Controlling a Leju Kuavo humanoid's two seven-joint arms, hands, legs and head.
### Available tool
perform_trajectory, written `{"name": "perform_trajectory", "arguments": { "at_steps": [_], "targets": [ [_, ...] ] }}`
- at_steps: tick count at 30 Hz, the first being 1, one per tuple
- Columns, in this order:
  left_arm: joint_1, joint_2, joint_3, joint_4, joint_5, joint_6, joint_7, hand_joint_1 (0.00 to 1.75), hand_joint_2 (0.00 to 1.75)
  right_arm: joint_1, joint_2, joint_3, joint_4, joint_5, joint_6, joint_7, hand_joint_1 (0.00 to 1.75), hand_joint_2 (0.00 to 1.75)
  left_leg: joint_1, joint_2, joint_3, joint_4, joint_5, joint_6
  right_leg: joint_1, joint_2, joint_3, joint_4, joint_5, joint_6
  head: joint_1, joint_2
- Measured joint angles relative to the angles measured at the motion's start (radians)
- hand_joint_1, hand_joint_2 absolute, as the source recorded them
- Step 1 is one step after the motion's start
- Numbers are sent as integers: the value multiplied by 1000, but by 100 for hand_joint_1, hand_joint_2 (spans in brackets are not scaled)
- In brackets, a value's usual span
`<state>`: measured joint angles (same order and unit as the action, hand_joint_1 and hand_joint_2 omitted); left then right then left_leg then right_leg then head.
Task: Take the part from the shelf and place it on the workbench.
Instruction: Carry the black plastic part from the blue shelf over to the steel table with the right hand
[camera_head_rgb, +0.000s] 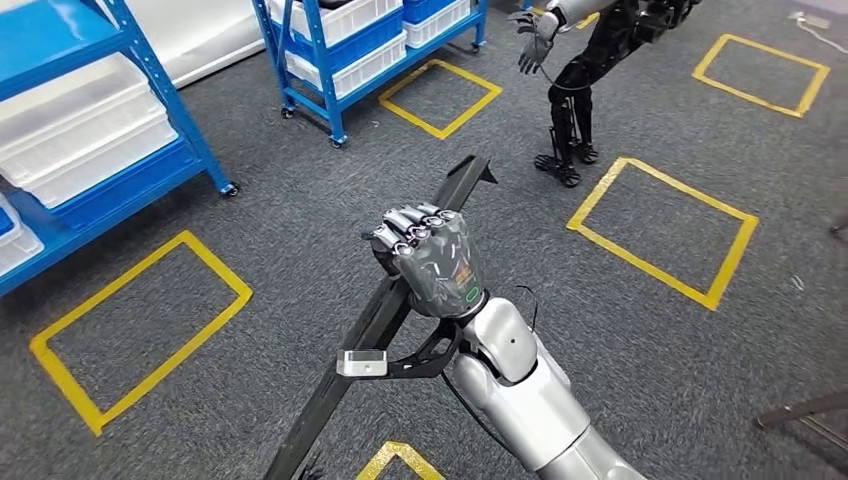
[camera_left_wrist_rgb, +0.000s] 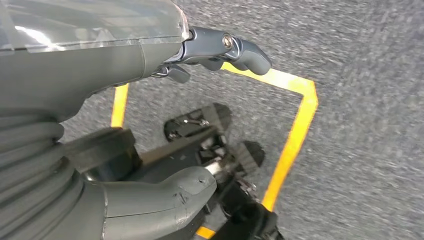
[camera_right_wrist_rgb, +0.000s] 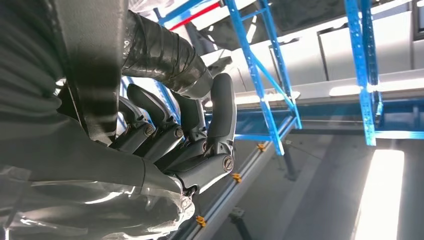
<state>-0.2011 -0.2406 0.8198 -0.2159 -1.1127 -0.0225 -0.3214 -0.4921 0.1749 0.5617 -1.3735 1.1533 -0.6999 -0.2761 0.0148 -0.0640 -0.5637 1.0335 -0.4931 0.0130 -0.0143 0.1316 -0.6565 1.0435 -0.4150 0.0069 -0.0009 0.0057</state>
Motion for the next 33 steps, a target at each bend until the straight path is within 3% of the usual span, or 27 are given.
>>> {"name": "perform_trajectory", "arguments": {
  "at_steps": [1, 3, 5, 7, 8, 9, 10, 12, 14, 16, 17, 18, 19, 21, 22, 23, 24, 25, 27, 29, 31, 33],
  "targets": [
    [-1, 0, 0, 0, 0, 0, 0, 0, 175, 2, -1, 0, -4, -2, 0, -1, 175, 175, 1, 12, 1, -5, 5, 6, -2, 3, -2, -2, 2, 7, 0, 0],
    [-4, -1, 0, 0, -1, 4, -2, 0, 175, 4, -3, 0, -11, -4, 0, -3, 175, 175, 3, 36, 5, -20, 17, 20, 3, -35, -18, 28, -21, 15, 1, 0],
    [-4, -1, 0, 0, -5, 15, -5, 0, 175, 6, -4, 0, -16, -5, 0, -5, 175, 175, 0, 63, 5, -27, 23, 29, 7, -96, -65, 131, -82, 18, 3, 0],
    [-1, 1, 0, 0, -8, 26, -8, 0, 175, 13, -6, 0, -17, -5, 0, -8, 175, 175, -5, 92, 3, -25, 22, 31, 5, -120, -116, 245, -129, 22, 4, 0],
    [0, 1, 0, 0, -8, 29, -10, 0, 175, 18, -7, 0, -17, -5, 0, -10, 175, 175, -6, 106, 2, -24, 21, 31, 4, -125, -120, 262, -128, 23, 3, 0],
    [0, 1, -1, 0, -8, 31, -10, 0, 175, 21, -9, 0, -18, -5, 0, -12, 175, 175, -7, 119, 2, -23, 20, 31, 2, -130, -104, 240, -110, 23, 4, 0],
    [-1, 1, -1, 0, -8, 32, -11, 0, 175, 23, -10, 0, -20, -5, 0, -14, 175, 175, -7, 130, 3, -21, 18, 29, 2, -139, -69, 182, -80, 21, 4, 0],
    [-3, 1, -2, 0, -8, 33, -11, 0, 175, 24, -11, 0, -26, -5, 0, -16, 175, 175, -10, 149, 4, -17, 12, 22, 9, -183, 6, 48, -38, 12, 4, 0],
    [-3, 1, -2, 0, -8, 34, -11, 0, 175, 24, -11, 0, -31, -5, 0, -16, 175, 175, -14, 166, 6, -15, 8, 13, 20, -205, 33, -8, -31, 1, 3, 0],
    [-4, 0, -2, 0, -9, 34, -12, 0, 175, 24, -12, 0, -34, -5, 0, -16, 175, 175, -15, 183, 8, -16, 5, 3, 21, -183, 32, -11, -25, -9, 3, 0],
    [-5, 0, -3, 0, -9, 35, -12, 0, 175, 25, -12, 0, -36, -5, 0, -17, 175, 175, -13, 178, 9, -12, -2, -2, 19, -172, 34, -16, -22, -15, 3, 0],
    [-6, 0, -3, 0, -10, 37, -13, 0, 175, 24, -12, 0, -38, -5, 0, -18, 175, 175, -11, 159, 2, 9, -19, -6, 15, -161, 36, -21, -18, -21, 3, 0],
    [-6, 0, -4, 0, -13, 42, -13, 0, 175, 24, -11, 0, -40, -5, 0, -20, 175, 175, -8, 132, -14, 49, -46, -10, 11, -149, 38, -25, -15, -26, 3, 0],
    [-3, 0, -5, 0, -19, 55, -14, 0, 175, 27, -11, 0, -42, -5, 0, -23, 175, 175, -5, 83, -72, 180, -110, -15, 10, -125, 37, -26, -13, -32, 2, 0],
    [-1, 0, -5, 0, -22, 61, -14, 0, 175, 31, -11, 0, -42, -5, 0, -26, 175, 175, -5, 76, -101, 238, -129, -17, 11, -111, 37, -24, -12, -32, 3, 0],
    [2, 1, -6, 0, -23, 66, -14, 0, 175, 35, -11, 0, -42, -5, 0, -29, 175, 175, -5, 73, -117, 268, -129, -17, 11, -97, 36, -23, -12, -32, 3, 0],
    [3, 1, -6, 0, -23, 69, -14, 0, 175, 39, -11, 0, -43, -6, 0, -33, 175, 175, -5, 71, -115, 259, -110, -17, 11, -83, 36, -21, -12, -32, 3, 0],
    [3, 1, -7, 0, -23, 71, -14, 0, 175, 42, -11, 0, -44, -6, 0, -37, 175, 175, -4, 67, -96, 213, -75, -15, 11, -68, 36, -18, -13, -32, 3, 0],
    [2, 3, -10, 0, -23, 74, -17, 0, 175, 45, -11, 0, -50, -8, 0, -43, 175, 175, -1, 30, -38, 78, -8, -9, 11, -42, 33, -11, -13, -28, 3, 0],
    [2, 4, -12, 0, -22, 78, -21, 0, 175, 46, -11, 0, -56, -10, 0, -48, 175, 175, 0, -2, -7, 5, 11, -4, 10, -19, 24, -7, -11, -17, 3, 0],
    [2, 5, -15, 0, -22, 84, -23, 0, 175, 49, -11, -1, -60, -13, 0, -50, 175, 175, -1, 8, -4, -4, 12, 5, 7, 0, 15, -9, -4, -3, 3, 0],
    [1, 5, -17, 0, -22, 89, -25, 0, 175, 53, -11, -5, -65, -17, 0, -53, 175, 175, 1, 30, -2, -15, 22, 19, 10, -26, 6, 6, -16, 6, 4, 0]
  ]
}}
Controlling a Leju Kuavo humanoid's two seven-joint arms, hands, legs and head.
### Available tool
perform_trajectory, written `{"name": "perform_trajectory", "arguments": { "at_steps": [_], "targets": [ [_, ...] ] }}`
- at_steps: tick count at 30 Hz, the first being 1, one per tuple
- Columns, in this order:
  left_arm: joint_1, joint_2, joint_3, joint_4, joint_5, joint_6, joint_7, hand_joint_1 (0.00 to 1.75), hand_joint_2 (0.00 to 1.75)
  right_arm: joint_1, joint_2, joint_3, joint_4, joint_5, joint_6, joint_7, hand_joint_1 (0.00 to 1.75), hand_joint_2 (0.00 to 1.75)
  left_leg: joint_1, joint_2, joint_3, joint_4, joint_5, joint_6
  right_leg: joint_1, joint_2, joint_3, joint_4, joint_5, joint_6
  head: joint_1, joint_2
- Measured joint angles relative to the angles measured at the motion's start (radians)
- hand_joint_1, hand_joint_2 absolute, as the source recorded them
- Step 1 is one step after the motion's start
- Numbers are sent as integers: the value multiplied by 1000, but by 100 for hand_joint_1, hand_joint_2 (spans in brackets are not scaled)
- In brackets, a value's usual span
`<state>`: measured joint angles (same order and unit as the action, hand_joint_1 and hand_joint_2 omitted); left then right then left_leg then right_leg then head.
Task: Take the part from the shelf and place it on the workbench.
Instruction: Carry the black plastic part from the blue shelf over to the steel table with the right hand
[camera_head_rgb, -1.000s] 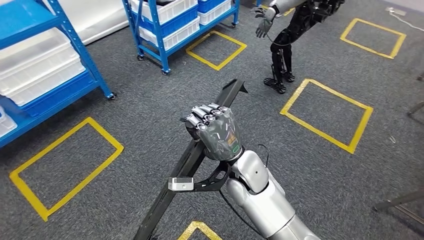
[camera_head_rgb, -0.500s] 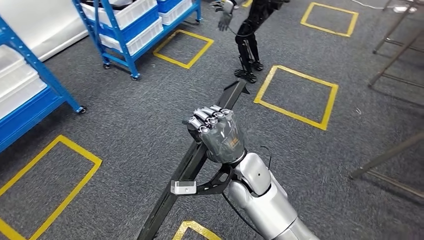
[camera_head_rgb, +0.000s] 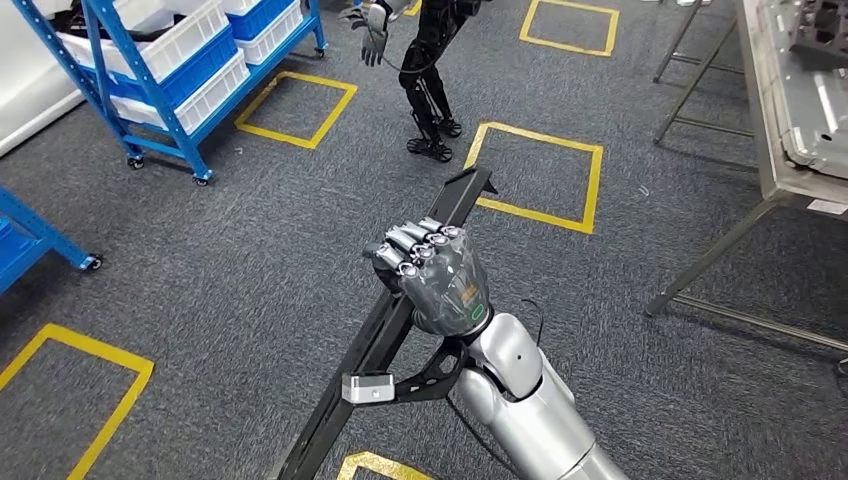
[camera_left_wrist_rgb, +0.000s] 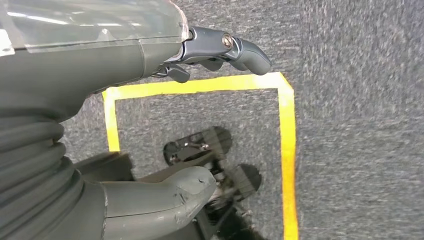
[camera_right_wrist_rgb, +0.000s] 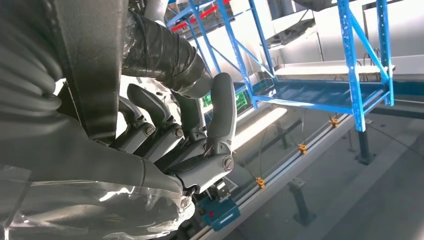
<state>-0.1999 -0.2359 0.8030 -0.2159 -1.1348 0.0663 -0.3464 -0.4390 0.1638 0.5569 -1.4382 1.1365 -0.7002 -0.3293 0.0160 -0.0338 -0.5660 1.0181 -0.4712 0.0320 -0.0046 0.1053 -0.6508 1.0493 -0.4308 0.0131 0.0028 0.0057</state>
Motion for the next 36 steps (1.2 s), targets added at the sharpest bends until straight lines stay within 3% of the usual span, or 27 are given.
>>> {"name": "perform_trajectory", "arguments": {
  "at_steps": [2, 4, 5, 6, 8, 9, 11, 12, 14, 16, 18, 19, 20, 21, 23, 25, 27, 29, 31, 33, 34, 35, 36],
  "targets": [
    [0, 1, -1, 0, 1, 1, -1, 0, 175, 1, 0, -3, -5, -1, 0, -3, 175, 175, -1, 25, 1, -8, 6, 10, 2, -60, -37, 83, -54, 4, 2, 0],
    [4, 3, -2, 0, 2, 1, -1, 0, 175, 5, 0, -5, -6, -2, 0, -4, 175, 175, -4, 52, -1, -8, 6, 14, -2, -91, -95, 212, -114, 9, 2, 0],
    [5, 4, -2, 0, 2, 1, -1, 0, 175, 7, 0, -6, -6, -3, 0, -5, 175, 175, -5, 66, -2, -7, 5, 14, -5, -96, -112, 250, -124, 12, 2, 0],
    [6, 6, -2, 0, 3, 0, 0, 0, 175, 10, 0, -7, -6, -3, 0, -6, 175, 175, -5, 80, -2, -6, 3, 14, -7, -99, -111, 253, -116, 14, 2, 0],
    [6, 6, -2, 0, 4, -1, 0, 0, 175, 12, 0, -11, -8, -3, 0, -6, 175, 175, -6, 102, 0, -2, -2, 10, -9, -121, -51, 147, -56, 13, 2, 0],
    [5, 6, -2, 0, 4, -2, 0, 0, 175, 11, 0, -12, -10, -3, 0, -6, 175, 175, -8, 112, 1, 0, -6, 6, -4, -148, -13, 78, -34, 10, 2, 0],
    [5, 7, -1, 0, 5, -5, 0, 0, 175, 10, 0, -14, -13, -3, 0, -6, 175, 175, -13, 129, 4, 3, -12, -3, 6, -183, 30, -5, -15, 0, 2, 0],
    [6, 7, -1, 0, 5, -5, 1, 0, 175, 9, 1, -15, -15, -3, 0, -6, 175, 175, -16, 138, 6, 3, -14, -8, 11, -185, 31, -12, -19, -5, 2, 0],
    [4, 7, -2, 0, 4, -5, 4, 0, 175, 10, 1, -17, -17, -3, 0, -7, 175, 175, -14, 152, 9, 5, -21, -18, 9, -159, 30, -16, -15, -16, 2, 0],
    [3, 7, -2, 0, 4, -5, 5, 0, 175, 8, 2, -18, -19, -2, 0, -7, 175, 175, -9, 119, -4, 45, -53, -27, 3, -135, 33, -23, -9, -28, 2, 0],
    [4, 7, -2, 0, 3, -6, 7, 0, 175, 6, 4, -19, -19, -1, 0, -7, 175, 175, -5, 64, -54, 159, -114, -32, 0, -111, 34, -26, -7, -36, 2, 0],
    [6, 7, -2, 0, 3, -6, 8, 0, 175, 6, 6, -19, -19, -1, 0, -7, 175, 175, -5, 51, -87, 226, -139, -34, 0, -97, 34, -25, -6, -38, 1, 0],
    [8, 7, -2, 0, 3, -6, 9, 0, 175, 7, 6, -19, -19, -1, 0, -7, 175, 175, -5, 45, -113, 274, -150, -35, 1, -82, 34, -24, -6, -39, 1, 0],
    [10, 7, -2, 0, 3, -6, 9, 0, 175, 8, 6, -19, -19, -1, 0, -7, 175, 175, -4, 42, -124, 287, -140, -36, 1, -67, 34, -22, -6, -39, 1, 0],
    [9, 7, -2, 0, 2, -4, 9, 0, 175, 7, 6, -19, -19, 0, 0, -7, 175, 175, -2, 32, -94, 202, -70, -35, 0, -37, 34, -16, -8, -36, 1, 0],
    [8, 7, -3, 0, -2, -1, 9, 0, 175, 6, 6, -19, -19, -1, 0, -7, 175, 175, 3, -11, -44, 80, -15, -32, -1, -12, 29, -6, -11, -30, 2, 0],
    [7, 7, -4, 0, -4, 0, 10, 0, 175, 5, 6, -19, -19, -3, 0, -8, 175, 175, 5, -38, -26, 34, -7, -27, -2, 9, 19, -1, -9, -18, 2, 0],
    [6, 5, -4, 0, -4, -1, 12, 0, 175, 6, 6, -21, -19, -3, 0, -12, 175, 175, 4, -22, -25, 28, -2, -16, -5, 26, 11, -4, -3, -5, 1, 0],
    [3, 3, -5, 0, -3, -2, 14, 0, 175, 5, 6, -24, -19, -2, 0, -15, 175, 175, 6, 1, -23, 17, 7, 0, -2, -4, -4, 21, -22, 4, 4, 0],
    [4, 2, -5, 0, -2, -4, 15, 0, 175, 3, 6, -26, -20, -2, 0, -17, 175, 175, 5, 26, -23, 11, 10, 10, 1, -66, -50, 122, -80, 10, 8, 0],
    [5, 2, -5, 0, -2, -6, 16, 0, 175, 3, 6, -27, -19, -2, 0, -17, 175, 175, 2, 39, -23, 11, 10, 13, -1, -85, -81, 187, -111, 12, 9, 0],
    [7, 2, -5, 0, -1, -8, 17, 0, 175, 4, 6, -28, -19, -2, 0, -17, 175, 175, 1, 53, -23, 11, 9, 14, -3, -94, -106, 240, -129, 15, 9, 0],
    [8, 3, -5, 0, -1, -10, 17, 0, 175, 6, 6, -29, -19, -2, 0, -17, 175, 175, 0, 66, -23, 11, 8, 14, -4, -98, -115, 261, -129, 16, 9, 0]
  ]
}}
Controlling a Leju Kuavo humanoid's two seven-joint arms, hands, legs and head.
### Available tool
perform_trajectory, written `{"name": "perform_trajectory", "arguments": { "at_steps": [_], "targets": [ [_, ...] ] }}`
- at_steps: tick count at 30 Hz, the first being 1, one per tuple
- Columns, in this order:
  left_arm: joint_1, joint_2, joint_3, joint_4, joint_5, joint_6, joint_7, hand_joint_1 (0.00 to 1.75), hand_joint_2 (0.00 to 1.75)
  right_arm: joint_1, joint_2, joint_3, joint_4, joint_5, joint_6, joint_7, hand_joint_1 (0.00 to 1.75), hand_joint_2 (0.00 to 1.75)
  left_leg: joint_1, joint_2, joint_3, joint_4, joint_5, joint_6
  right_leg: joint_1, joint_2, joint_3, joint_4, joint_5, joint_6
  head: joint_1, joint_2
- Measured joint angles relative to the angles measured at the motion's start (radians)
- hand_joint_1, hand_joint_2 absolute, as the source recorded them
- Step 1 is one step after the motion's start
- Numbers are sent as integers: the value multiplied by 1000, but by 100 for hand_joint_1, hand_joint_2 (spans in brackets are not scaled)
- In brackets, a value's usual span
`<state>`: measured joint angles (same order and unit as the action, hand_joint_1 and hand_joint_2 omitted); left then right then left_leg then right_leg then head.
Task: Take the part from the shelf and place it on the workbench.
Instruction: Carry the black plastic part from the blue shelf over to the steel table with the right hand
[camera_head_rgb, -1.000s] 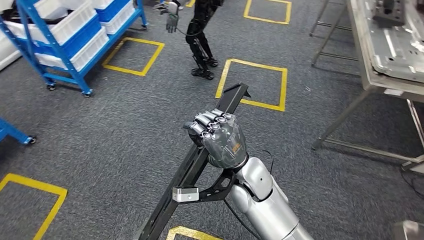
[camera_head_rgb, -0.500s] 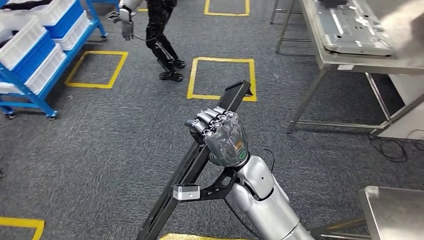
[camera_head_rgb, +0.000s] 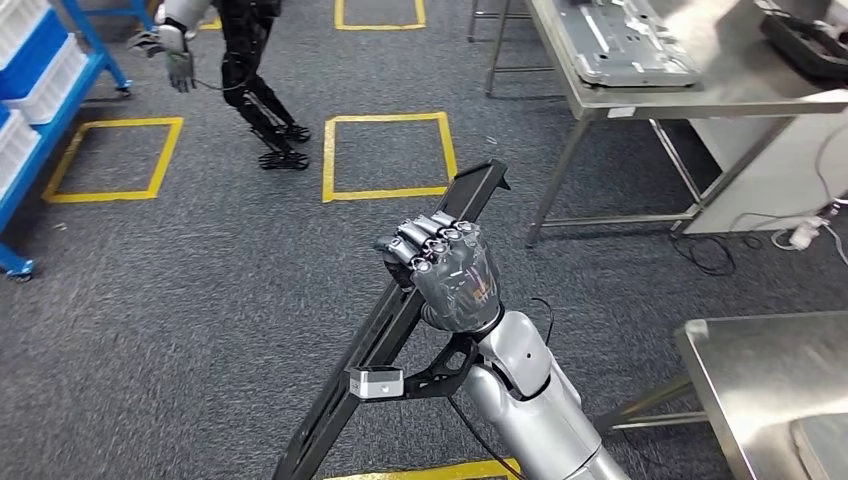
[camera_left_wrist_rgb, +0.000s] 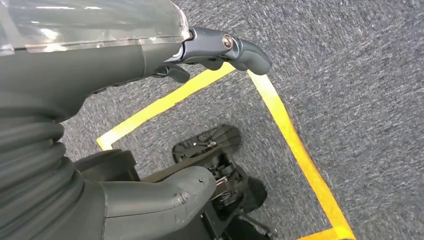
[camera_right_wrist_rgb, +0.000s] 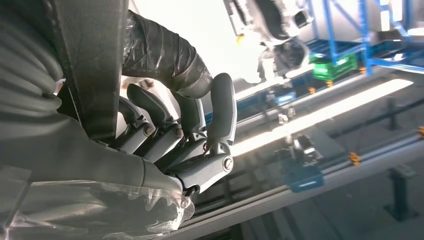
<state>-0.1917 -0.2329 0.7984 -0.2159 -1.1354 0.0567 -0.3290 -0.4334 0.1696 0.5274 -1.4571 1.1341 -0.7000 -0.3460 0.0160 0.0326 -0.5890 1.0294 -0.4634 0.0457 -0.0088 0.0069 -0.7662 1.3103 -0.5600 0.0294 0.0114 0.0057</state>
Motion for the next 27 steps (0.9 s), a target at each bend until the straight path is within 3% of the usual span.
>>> {"name": "perform_trajectory", "arguments": {
  "at_steps": [1, 2, 4, 6, 8, 9, 11, 13, 15, 16, 17, 19, 21, 23, 24, 25, 27],
  "targets": [
    [0, 0, 0, 0, 1, -1, 0, 0, 175, 1, 0, -1, 0, 0, 0, 0, 175, 175, 0, 12, 1, 0, -1, -1, -1, -4, 9, -16, 17, 0, 0, 0],
    [-1, 0, 0, 0, 1, -1, 0, 0, 175, 0, 0, -2, 0, 0, 0, 0, 175, 175, -1, 23, 3, 0, -3, -2, -1, -13, 40, -70, 49, -1, 0, 0],
    [-3, 0, 0, 0, 1, -2, 0, 0, 175, -2, 0, -2, 0, 0, 0, 0, 175, 175, -4, 42, 9, 0, -7, -7, 7, -55, 115, -211, 101, -11, 0, 0],
    [-3, -1, 0, 0, 1, -2, 0, 0, 175, -4, 0, -2, 0, 0, 0, 0, 175, 175, -7, 59, 13, 0, -11, -16, 18, -77, 148, -277, 114, -22, 0, 0],
    [-4, -2, 0, 0, 1, -2, 0, 0, 175, -4, 1, -4, -1, 0, 0, 0, 175, 175, -9, 77, 20, -3, -15, -27, 19, -54, 148, -281, 117, -32, 0, 0],
    [-6, -2, 0, 0, 1, -2, 0, 0, 175, -4, 1, -5, -2, 0, 0, 0, 175, 175, -8, 72, 22, 1, -20, -32, 16, -43, 151, -287, 120, -36, 0, 0],
    [-8, -2, 0, 0, 1, -4, 0, 0, 175, -7, 2, -5, -4, 0, 0, 0, 175, 175, -5, 30, 4, 51, -57, -43, 7, -22, 157, -297, 127, -48, -1, 0],
    [-5, -1, 0, 0, 2, -8, 2, 0, 175, -9, 5, -5, -4, 1, 0, 1, 175, 175, -2, -14, -51, 170, -116, -49, 5, 0, 157, -297, 128, -54, -2, 0],
    [0, -1, 0, 0, 2, -11, 3, 0, 175, -9, 6, -5, -4, 2, 0, 1, 175, 175, -1, -24, -98, 259, -138, -54, 5, 27, 155, -293, 127, -55, -2, 0],
    [0, 0, 0, 0, 2, -12, 4, 0, 175, -9, 6, -5, -3, 2, 0, 2, 175, 175, 0, -25, -100, 257, -122, -56, 5, 42, 154, -289, 127, -54, -2, 0],
    [0, 0, 0, 0, 2, -12, 3, 0, 175, -9, 6, -5, -3, 2, 0, 2, 175, 175, 2, -29, -85, 218, -90, -57, 4, 56, 153, -284, 125, -52, -2, 0],
    [-2, 0, 0, 0, 2, -14, 3, 0, 175, -11, 6, -5, -3, 2, 0, 4, 175, 175, 6, -58, -32, 96, -29, -56, 3, 81, 149, -271, 119, -45, -2, 0],
    [-4, 0, 0, 0, 2, -17, 1, 0, 175, -14, 6, -5, -3, 2, 0, 5, 175, 175, 8, -84, -1, 29, -13, -49, 2, 104, 140, -261, 117, -35, -1, 0],
    [-4, 0, 0, 0, 2, -19, 0, 0, 175, -17, 5, -5, -3, 0, 0, 9, 175, 175, 6, -79, 1, 23, -14, -38, -2, 123, 130, -261, 122, -23, -1, 0],
    [-4, -1, 0, 0, 2, -20, 0, 0, 175, -18, 5, -5, -3, 0, 0, 12, 175, 175, 6, -69, 1, 19, -9, -31, -3, 122, 127, -260, 122, -17, -1, 0],
    [-6, -2, 0, 0, 3, -20, 0, 0, 175, -20, 4, -5, -3, -1, 0, 14, 175, 175, 6, -59, 2, 14, -5, -24, -2, 105, 121, -251, 115, -12, 0, 0],
    [-9, -4, 0, 0, 4, -21, 0, 0, 175, -28, 2, -3, -2, -2, 0, 19, 175, 175, 7, -38, 2, 6, 0, -12, 1, 48, 85, -177, 71, -5, 1, 0]
  ]
}}
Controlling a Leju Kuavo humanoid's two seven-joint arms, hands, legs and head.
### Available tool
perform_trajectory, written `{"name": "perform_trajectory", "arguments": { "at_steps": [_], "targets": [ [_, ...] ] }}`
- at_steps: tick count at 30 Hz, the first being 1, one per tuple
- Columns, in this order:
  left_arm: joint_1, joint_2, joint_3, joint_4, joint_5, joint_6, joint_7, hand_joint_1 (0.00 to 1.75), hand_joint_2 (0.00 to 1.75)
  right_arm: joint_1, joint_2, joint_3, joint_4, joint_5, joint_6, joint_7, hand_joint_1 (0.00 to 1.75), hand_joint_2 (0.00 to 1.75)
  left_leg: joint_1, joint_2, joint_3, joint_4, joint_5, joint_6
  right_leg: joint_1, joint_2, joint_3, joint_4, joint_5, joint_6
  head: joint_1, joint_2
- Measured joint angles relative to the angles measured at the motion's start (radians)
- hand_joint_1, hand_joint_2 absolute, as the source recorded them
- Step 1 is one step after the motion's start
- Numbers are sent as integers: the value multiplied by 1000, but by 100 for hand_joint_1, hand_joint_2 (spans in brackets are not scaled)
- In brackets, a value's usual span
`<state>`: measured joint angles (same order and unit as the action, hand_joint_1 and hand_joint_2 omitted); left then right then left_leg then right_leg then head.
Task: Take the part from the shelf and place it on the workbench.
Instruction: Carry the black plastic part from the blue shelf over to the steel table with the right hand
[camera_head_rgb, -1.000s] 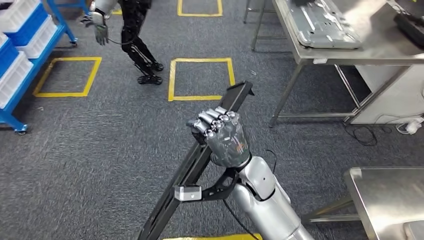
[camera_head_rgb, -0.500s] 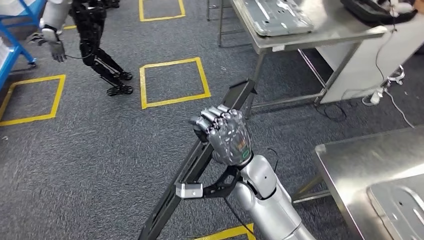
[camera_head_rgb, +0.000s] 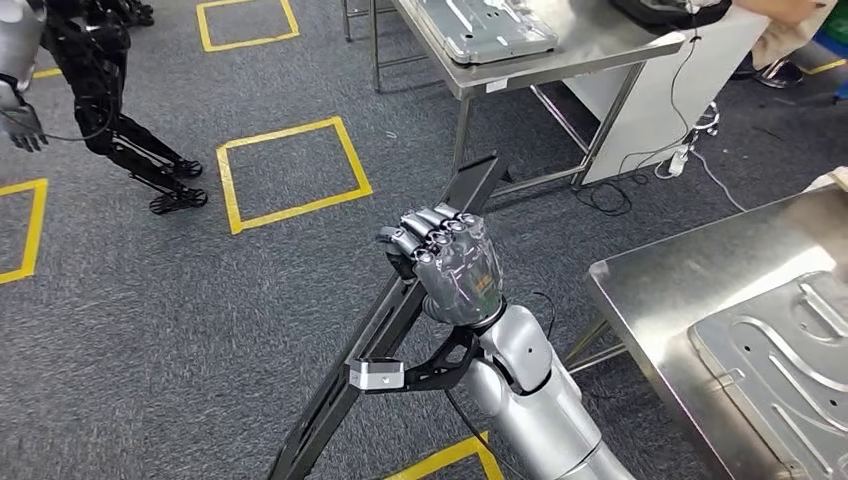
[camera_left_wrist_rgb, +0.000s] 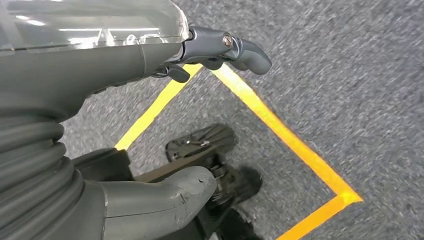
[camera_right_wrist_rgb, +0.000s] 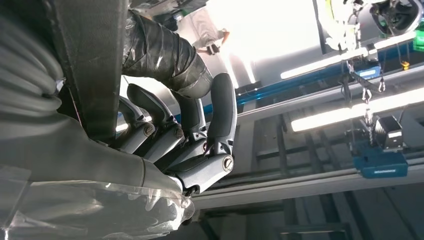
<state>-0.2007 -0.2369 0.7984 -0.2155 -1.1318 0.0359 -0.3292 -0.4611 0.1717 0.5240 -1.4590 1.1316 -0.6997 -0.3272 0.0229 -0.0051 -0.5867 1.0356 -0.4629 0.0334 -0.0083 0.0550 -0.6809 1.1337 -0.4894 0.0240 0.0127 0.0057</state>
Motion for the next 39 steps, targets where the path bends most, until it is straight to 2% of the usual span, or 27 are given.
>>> {"name": "perform_trajectory", "arguments": {
  "at_steps": [1, 2, 3, 4, 5, 6, 7, 9, 10, 12, 14, 16, 18, 19, 20, 21, 23, 25, 27, 28, 29, 31, 33, 34, 35, 37, 39],
  "targets": [
    [0, 0, 0, 0, 0, 0, 0, 0, 175, -4, -1, 1, 1, -1, 0, 2, 175, 175, -1, 11, 0, -1, 0, 3, 1, -26, -29, 60, -29, 3, 1, 0],
    [1, 0, 0, 0, 1, 0, 1, 0, 175, -7, -1, 2, 2, -2, 0, 5, 175, 175, -2, 23, -1, -1, -1, 5, -1, -38, -58, 119, -52, 5, 1, 0],
    [2, 0, 0, 0, 1, 0, 1, 0, 175, -9, -2, 3, 4, -3, 0, 8, 175, 175, -2, 36, 0, -1, -2, 6, -2, -44, -77, 158, -61, 7, 1, 0],
    [2, 0, 0, 0, 1, 0, 1, 0, 175, -9, -3, 4, 5, -3, 0, 10, 175, 175, -2, 48, 0, -1, -3, 6, -4, -48, -81, 163, -51, 8, 1, 0],
    [2, 0, 0, 0, 2, 0, 2, 0, 175, -9, -4, 5, 7, -4, 0, 12, 175, 175, -2, 60, 2, -1, -5, 6, -5, -54, -65, 132, -25, 7, 1, 0],
    [1, -1, 0, 0, 2, 0, 1, 0, 175, -11, -4, 6, 7, -4, 0, 13, 175, 175, -2, 70, 5, -1, -7, 3, -5, -67, -33, 71, 10, 4, 1, 0],
    [1, -2, 0, 0, 3, 0, 1, 0, 175, -14, -5, 7, 8, -4, 0, 14, 175, 175, -4, 80, 8, -1, -10, 0, 0, -92, 1, 6, 35, 1, 1, 0],
    [1, -4, 0, 0, 6, 0, 1, 0, 175, -23, -5, 12, 8, -5, 0, 17, 175, 175, -9, 99, 13, -1, -15, -9, 11, -128, 43, -81, 57, -10, 1, 0],
    [1, -4, 1, 0, 8, 0, 1, 0, 175, -26, -5, 14, 8, -6, 0, 18, 175, 175, -12, 109, 16, -2, -18, -14, 17, -132, 46, -91, 53, -15, 0, 0],
    [0, -4, 1, 0, 10, 0, 1, 0, 175, -28, -6, 15, 9, -8, 0, 19, 175, 175, -12, 123, 22, -3, -24, -26, 15, -107, 46, -97, 55, -26, 0, 0],
    [-3, -5, 1, 0, 11, 0, 0, 0, 175, -30, -7, 16, 10, -9, 0, 19, 175, 175, -8, 84, 14, 29, -51, -35, 8, -84, 51, -104, 59, -39, 0, 0],
    [0, -5, 1, 0, 11, 0, 0, 0, 175, -34, -7, 19, 11, -10, 0, 19, 175, 175, -4, 30, -34, 135, -109, -39, 5, -61, 53, -107, 61, -49, -1, 0],
    [6, -4, 1, 0, 12, -1, 1, 0, 175, -33, -8, 22, 15, -11, 0, 20, 175, 175, -4, 15, -95, 253, -149, -41, 7, -31, 52, -105, 61, -52, -2, 0],
    [7, -4, 1, 0, 12, -1, 2, 0, 175, -32, -8, 23, 17, -11, 0, 20, 175, 175, -4, 13, -109, 273, -143, -41, 7, -15, 52, -104, 61, -52, -2, 0],
    [8, -4, 1, 0, 12, -2, 2, 0, 175, -31, -8, 23, 18, -11, 0, 21, 175, 175, -4, 11, -106, 255, -118, -39, 8, 0, 52, -101, 61, -52, -2, 0],
    [8, -4, 1, 0, 12, -2, 3, 0, 175, -31, -8, 23, 19, -12, 0, 23, 175, 175, -4, 4, -86, 203, -80, -36, 8, 15, 53, -99, 60, -51, -2, 0],
    [6, -3, 1, 0, 12, -1, 3, 0, 175, -32, -8, 23, 19, -13, 0, 26, 175, 175, -1, -39, -35, 76, -19, -28, 7, 41, 49, -90, 57, -46, -1, 0],
    [6, -3, 1, 0, 12, -1, 4, 0, 175, -32, -8, 23, 19, -15, 0, 29, 175, 175, -2, -70, -11, 17, -5, -23, 4, 63, 40, -85, 58, -34, -1, 0],
    [5, -4, 1, 0, 12, -1, 4, 0, 175, -31, -9, 23, 19, -18, 0, 29, 175, 175, -2, -56, -7, 10, -2, -17, 0, 80, 34, -88, 62, -21, -2, 0],
    [4, -4, 1, 0, 12, -2, 4, 0, 175, -30, -10, 23, 18, -19, 0, 29, 175, 175, 0, -45, -4, 4, 1, -11, 2, 69, 32, -85, 60, -15, -1, 0],
    [2, -5, 1, 0, 12, -2, 4, 0, 175, -30, -11, 23, 18, -19, 0, 29, 175, 175, 2, -33, -2, -3, 5, -5, 4, 44, 24, -68, 48, -10, 0, 0],
    [2, -5, 1, 0, 10, -3, 3, 0, 175, -30, -12, 23, 17, -19, 0, 28, 175, 175, 2, -7, 2, -9, 7, 3, 6, -20, -19, 24, -4, -2, 3, 0],
    [5, -4, 1, 0, 5, -4, 4, 0, 175, -26, -13, 23, 16, -19, 0, 25, 175, 175, 0, 20, 3, -9, 4, 5, 0, -45, -80, 144, -54, 5, 4, 0],
    [6, -3, 1, 0, 3, -4, 4, 0, 175, -23, -14, 23, 16, -20, 0, 22, 175, 175, 0, 35, 4, -9, 3, 4, -3, -49, -95, 172, -57, 8, 4, 0],
    [6, -3, 1, 0, 2, -4, 4, 0, 175, -20, -15, 23, 16, -20, 0, 19, 175, 175, 0, 48, 6, -9, 0, 3, -5, -54, -90, 161, -39, 9, 4, 0],
    [6, -4, 1, 0, 2, -6, 4, 0, 175, -18, -16, 23, 14, -20, 0, 14, 175, 175, 0, 72, 15, -9, -6, -2, -5, -79, -25, 37, 26, 6, 4, 0],
    [5, -4, 1, 0, 2, -8, 4, 0, 175, -19, -16, 23, 11, -20, 0, 12, 175, 175, -4, 91, 24, -10, -14, -11, 5, -112, 34, -75, 62, -4, 4, 0]
  ]
}}
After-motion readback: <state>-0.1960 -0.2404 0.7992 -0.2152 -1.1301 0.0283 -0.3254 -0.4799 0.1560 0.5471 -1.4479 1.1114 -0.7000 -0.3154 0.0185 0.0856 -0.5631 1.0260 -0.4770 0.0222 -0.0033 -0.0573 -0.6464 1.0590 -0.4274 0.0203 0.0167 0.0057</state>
